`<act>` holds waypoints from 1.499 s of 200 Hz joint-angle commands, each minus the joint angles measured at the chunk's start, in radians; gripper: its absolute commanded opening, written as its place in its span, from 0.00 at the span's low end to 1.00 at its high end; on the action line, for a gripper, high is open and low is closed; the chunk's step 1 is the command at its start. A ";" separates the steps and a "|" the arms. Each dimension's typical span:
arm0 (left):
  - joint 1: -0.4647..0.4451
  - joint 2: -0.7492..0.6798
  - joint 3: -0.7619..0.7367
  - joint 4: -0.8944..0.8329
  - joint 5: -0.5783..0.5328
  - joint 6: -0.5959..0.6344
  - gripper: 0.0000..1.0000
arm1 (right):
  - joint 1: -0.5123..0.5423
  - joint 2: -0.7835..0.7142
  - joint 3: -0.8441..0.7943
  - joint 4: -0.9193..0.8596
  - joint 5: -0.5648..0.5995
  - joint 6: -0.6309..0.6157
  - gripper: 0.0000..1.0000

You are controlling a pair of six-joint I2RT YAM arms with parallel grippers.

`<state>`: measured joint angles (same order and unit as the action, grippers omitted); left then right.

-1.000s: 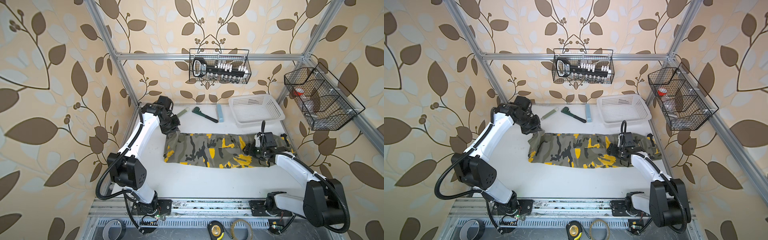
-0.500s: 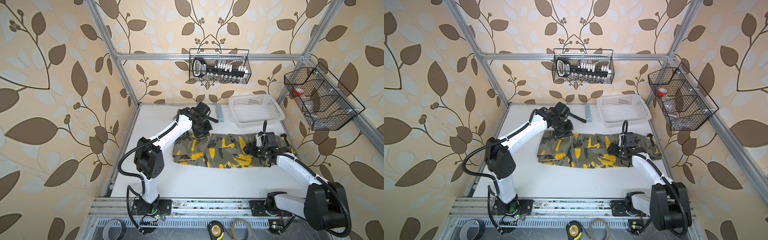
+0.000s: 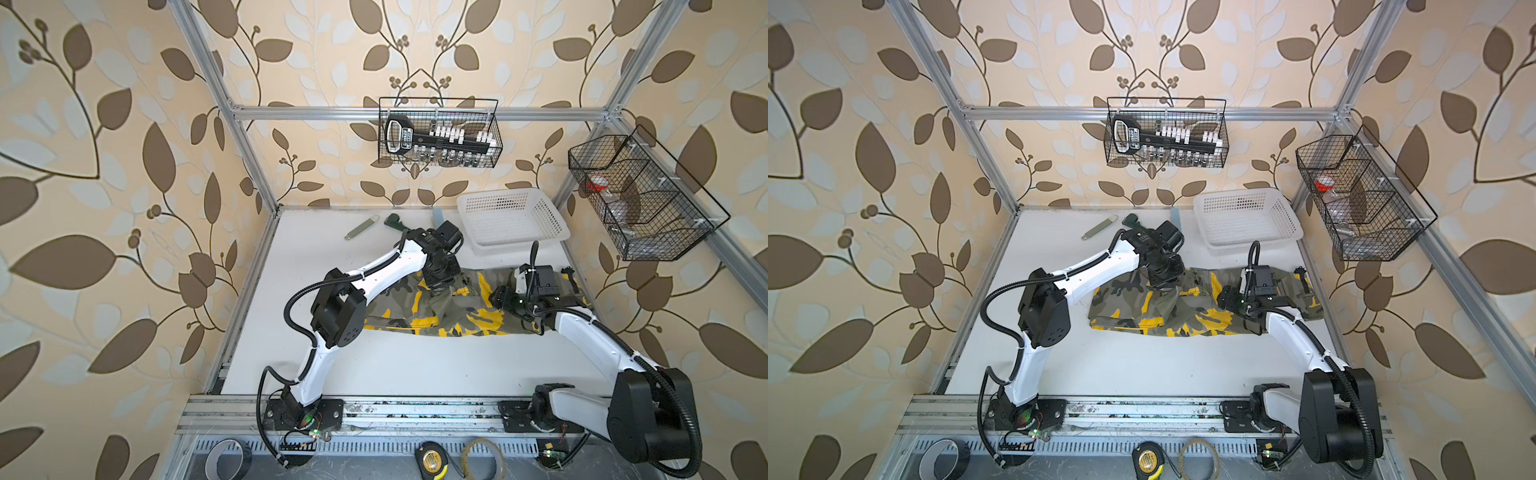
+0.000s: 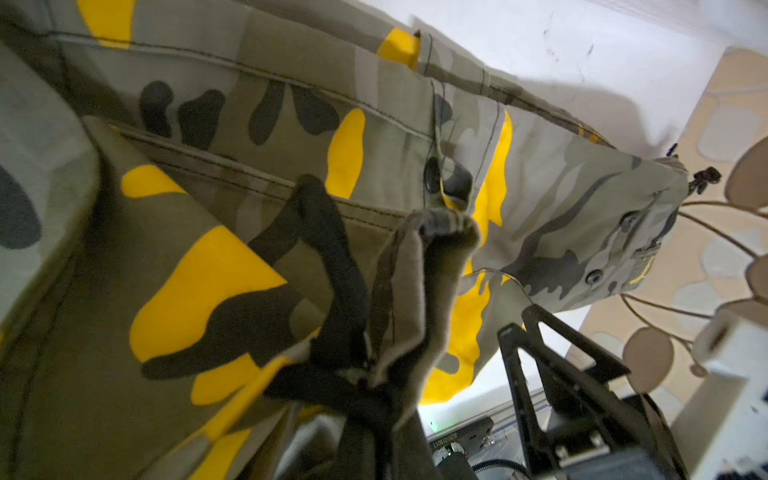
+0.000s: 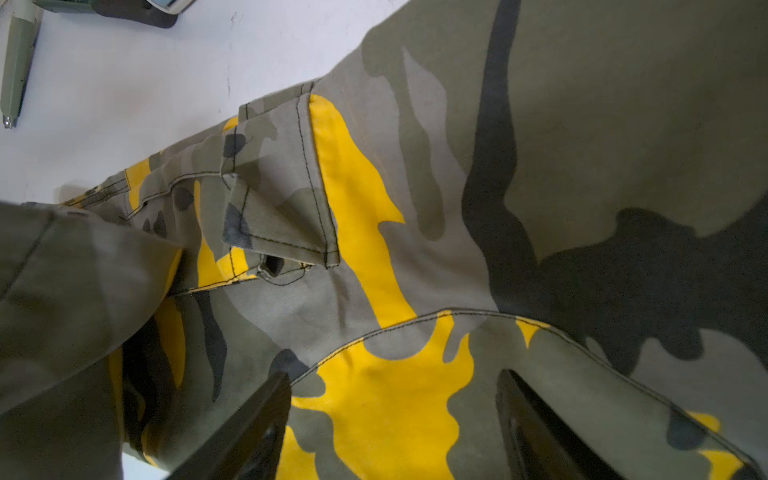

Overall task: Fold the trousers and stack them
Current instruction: 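Carry the hem end over the waistband half with the left gripper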

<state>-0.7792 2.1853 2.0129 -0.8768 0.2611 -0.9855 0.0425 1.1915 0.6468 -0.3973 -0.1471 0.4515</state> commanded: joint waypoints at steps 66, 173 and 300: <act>0.002 -0.209 -0.108 0.053 -0.301 -0.092 0.00 | -0.010 -0.049 -0.027 -0.009 -0.015 -0.024 0.78; -0.035 0.018 0.069 0.050 -0.139 -0.073 0.11 | -0.026 -0.065 -0.015 -0.015 -0.029 -0.038 0.78; -0.071 -0.115 0.251 -0.299 -0.158 0.413 0.52 | -0.047 -0.130 0.066 -0.058 -0.108 -0.075 0.78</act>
<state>-0.8845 2.2028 2.2669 -1.0401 0.1707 -0.6998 -0.0238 1.0866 0.6846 -0.4519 -0.1932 0.3847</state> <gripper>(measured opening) 0.521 0.776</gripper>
